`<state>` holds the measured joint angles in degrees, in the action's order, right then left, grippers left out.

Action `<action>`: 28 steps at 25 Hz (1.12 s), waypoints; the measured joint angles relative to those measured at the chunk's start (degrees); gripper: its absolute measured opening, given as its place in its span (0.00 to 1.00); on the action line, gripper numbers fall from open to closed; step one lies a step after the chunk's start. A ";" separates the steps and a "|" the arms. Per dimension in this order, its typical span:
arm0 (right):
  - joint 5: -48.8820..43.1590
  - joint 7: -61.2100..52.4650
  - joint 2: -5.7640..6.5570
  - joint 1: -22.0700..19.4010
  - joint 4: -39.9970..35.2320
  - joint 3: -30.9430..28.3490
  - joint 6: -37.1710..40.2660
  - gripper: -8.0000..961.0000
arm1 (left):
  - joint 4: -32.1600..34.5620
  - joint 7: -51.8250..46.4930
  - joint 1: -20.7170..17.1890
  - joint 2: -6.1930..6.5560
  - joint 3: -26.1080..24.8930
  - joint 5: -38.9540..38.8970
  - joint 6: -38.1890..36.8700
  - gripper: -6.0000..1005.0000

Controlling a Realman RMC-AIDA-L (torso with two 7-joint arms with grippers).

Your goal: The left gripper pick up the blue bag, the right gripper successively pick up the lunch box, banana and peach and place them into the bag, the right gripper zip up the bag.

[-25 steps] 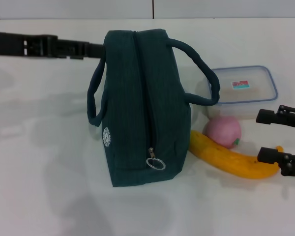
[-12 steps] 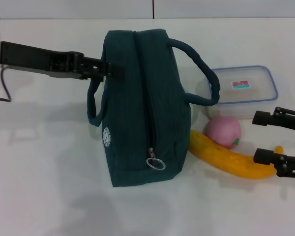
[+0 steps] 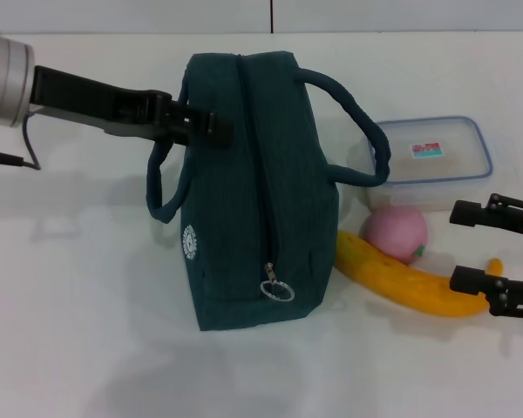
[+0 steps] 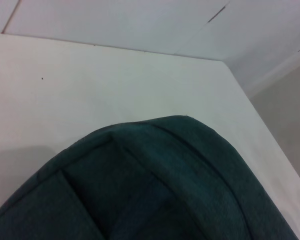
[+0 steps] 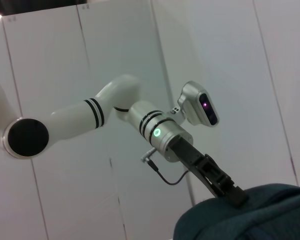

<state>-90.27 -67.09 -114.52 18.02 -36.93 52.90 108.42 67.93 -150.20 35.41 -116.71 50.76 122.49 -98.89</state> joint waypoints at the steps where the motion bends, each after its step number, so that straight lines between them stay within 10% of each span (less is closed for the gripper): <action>1: 0.00 0.04 -0.04 -0.07 0.06 0.00 -0.15 0.78 | -0.11 0.01 0.15 0.04 0.06 0.00 0.11 0.66; 9: 0.00 0.09 0.00 -0.27 0.72 -0.08 -0.95 0.78 | -1.45 1.85 1.36 0.51 0.22 -0.10 0.16 0.64; 20: 0.30 0.12 -0.14 -0.19 1.48 -0.08 -0.90 0.78 | -1.48 1.38 1.26 0.36 -0.11 -0.26 0.10 0.21; 28: 0.44 -0.39 -0.18 0.38 4.60 -1.55 -0.94 0.78 | -1.48 1.39 0.98 0.31 -0.14 -0.20 0.14 0.07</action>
<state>-89.83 -67.47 -114.70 18.40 -32.33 51.36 107.48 66.44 -148.81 36.39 -116.41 50.62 122.29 -98.75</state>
